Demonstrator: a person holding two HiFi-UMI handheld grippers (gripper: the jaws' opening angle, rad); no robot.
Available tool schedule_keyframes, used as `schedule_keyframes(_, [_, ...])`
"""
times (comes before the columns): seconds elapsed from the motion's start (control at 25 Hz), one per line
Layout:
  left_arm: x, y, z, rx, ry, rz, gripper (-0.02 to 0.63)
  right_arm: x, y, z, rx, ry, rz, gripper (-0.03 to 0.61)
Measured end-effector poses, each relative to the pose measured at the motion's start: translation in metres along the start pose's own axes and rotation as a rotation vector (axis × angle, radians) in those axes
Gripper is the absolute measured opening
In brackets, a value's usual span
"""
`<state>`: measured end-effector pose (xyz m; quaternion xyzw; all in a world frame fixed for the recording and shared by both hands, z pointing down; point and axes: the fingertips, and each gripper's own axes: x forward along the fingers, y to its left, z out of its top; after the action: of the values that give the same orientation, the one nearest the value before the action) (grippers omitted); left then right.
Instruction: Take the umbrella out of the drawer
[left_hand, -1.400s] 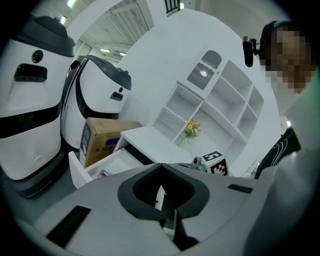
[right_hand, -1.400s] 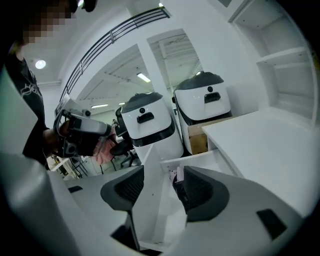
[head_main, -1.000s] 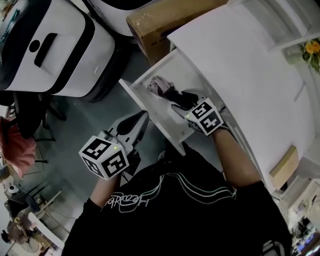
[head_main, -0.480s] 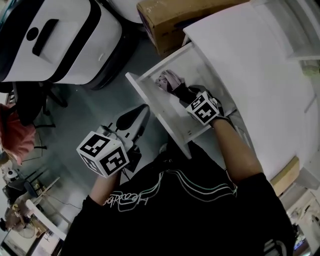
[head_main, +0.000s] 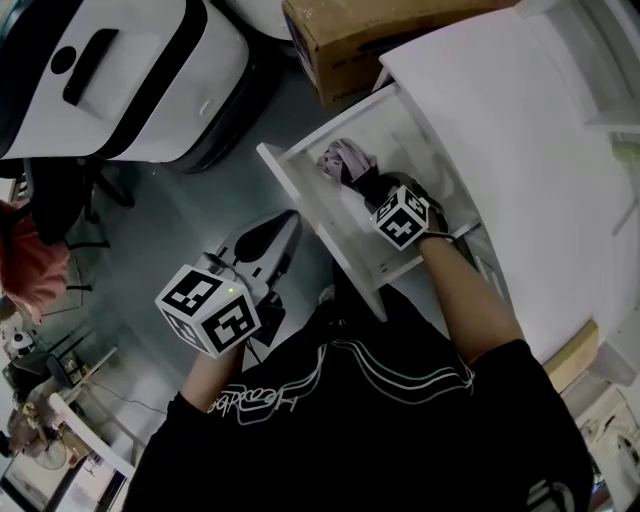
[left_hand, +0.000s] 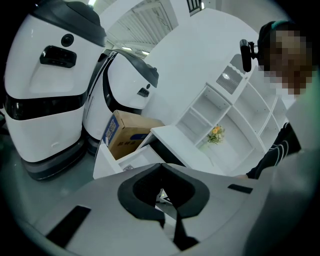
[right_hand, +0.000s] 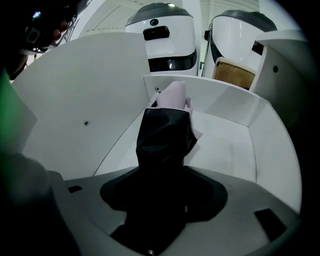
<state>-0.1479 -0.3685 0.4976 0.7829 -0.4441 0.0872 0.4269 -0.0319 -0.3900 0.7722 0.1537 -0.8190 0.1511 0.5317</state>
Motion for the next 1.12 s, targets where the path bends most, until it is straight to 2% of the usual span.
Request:
schedule_keyframes(0.56, [-0.011,-0.006,-0.006,0.007,-0.01,-0.001,0.02,-0.001,-0.003,0.001,0.031,0.043,-0.002,0.218])
schedule_keyframes(0.8, [-0.021,-0.014,-0.013,0.013,-0.023,-0.014,0.02,-0.011,0.005,0.006,0.098,0.038,0.021,0.212])
schedule_keyframes(1.12, [-0.045,-0.034,-0.022,0.04,-0.04,-0.051,0.02,-0.052,0.021,0.02,0.184,-0.048,0.017,0.212])
